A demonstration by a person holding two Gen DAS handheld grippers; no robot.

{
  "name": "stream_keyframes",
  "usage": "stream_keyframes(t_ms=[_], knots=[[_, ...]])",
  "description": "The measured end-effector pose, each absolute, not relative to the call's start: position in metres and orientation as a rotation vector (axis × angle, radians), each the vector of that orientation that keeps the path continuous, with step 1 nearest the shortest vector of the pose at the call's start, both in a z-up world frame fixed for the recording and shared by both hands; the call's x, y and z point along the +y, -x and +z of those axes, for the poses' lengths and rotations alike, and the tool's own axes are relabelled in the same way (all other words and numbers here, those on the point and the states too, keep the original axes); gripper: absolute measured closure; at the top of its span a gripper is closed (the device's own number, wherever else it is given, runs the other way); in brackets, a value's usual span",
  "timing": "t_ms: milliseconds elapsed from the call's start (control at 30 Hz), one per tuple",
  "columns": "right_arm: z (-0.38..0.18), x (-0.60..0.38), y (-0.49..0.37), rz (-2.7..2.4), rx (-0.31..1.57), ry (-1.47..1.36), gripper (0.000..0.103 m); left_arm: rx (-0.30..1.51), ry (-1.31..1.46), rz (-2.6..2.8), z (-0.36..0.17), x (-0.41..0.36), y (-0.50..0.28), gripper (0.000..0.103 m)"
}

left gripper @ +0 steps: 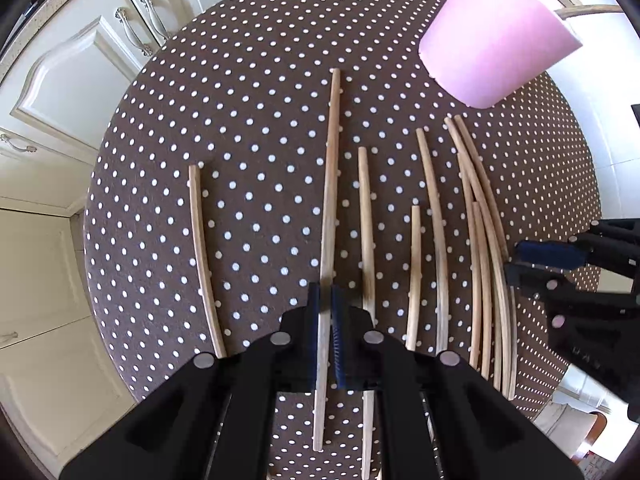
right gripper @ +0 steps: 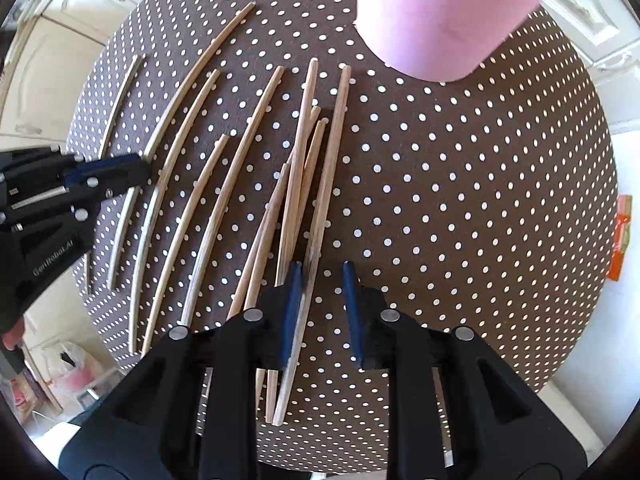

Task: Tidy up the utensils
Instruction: 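Lower the left tool and grasp another chopstick while the right tool grasps one too, then lift both held chopsticks upright and lower them into the pink cup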

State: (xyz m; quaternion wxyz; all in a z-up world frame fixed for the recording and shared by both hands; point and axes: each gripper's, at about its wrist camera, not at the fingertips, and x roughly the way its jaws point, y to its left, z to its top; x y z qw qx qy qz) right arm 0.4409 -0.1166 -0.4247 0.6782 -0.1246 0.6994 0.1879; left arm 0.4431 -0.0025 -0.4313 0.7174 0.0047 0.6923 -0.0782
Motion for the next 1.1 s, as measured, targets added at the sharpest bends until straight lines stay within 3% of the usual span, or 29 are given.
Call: stream_keyframes(t_ms=[233, 400, 733, 1100], knots=[[-0.429, -0.089, -0.426, 0.407, 1.525, 0.42, 0.081, 1.574, -0.058, -0.186, -0.435, -0.005, -0.461, 0.096], [-0.429, -0.104, -0.43, 0.402, 1.52, 0.346, 0.097, 1.543, -0.092, -0.187, -0.432, -0.012, -0.459, 0.097], [-0.419, -0.147, -0.418, 0.419, 1.443, 0.07, 0.098, 1.416, -0.029, -0.202, -0.42, -0.003, -0.446, 0.098], [-0.357, -0.185, -0.385, 0.481, 1.245, -0.06, 0.098, 1.124, 0.053, -0.303, -0.355, -0.009, -0.443, 0.098]])
